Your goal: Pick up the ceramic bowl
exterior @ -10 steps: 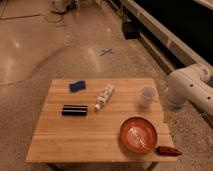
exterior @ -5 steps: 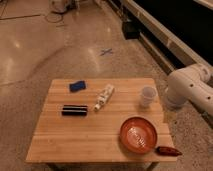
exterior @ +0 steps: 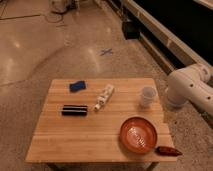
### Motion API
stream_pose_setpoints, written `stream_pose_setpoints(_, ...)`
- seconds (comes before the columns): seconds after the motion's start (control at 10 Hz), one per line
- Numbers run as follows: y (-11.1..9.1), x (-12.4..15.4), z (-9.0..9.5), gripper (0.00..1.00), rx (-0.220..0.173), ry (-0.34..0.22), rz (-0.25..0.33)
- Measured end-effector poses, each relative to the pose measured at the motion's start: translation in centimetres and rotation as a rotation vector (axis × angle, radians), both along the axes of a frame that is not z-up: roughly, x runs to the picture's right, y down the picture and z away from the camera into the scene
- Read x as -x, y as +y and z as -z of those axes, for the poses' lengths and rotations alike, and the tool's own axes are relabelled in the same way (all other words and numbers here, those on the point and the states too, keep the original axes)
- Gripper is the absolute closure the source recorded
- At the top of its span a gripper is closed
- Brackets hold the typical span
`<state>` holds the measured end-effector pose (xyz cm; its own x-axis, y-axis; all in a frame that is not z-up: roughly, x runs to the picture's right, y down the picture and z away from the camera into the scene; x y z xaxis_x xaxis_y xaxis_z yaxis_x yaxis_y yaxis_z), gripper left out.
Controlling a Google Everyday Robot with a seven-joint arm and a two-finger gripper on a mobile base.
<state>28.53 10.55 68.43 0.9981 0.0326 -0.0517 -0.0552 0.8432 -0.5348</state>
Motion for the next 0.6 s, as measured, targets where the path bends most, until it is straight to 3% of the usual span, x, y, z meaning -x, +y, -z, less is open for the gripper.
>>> stream_pose_setpoints(0.6,0.92,0.30,-0.41,0.35,0.012,-0.006,0.005)
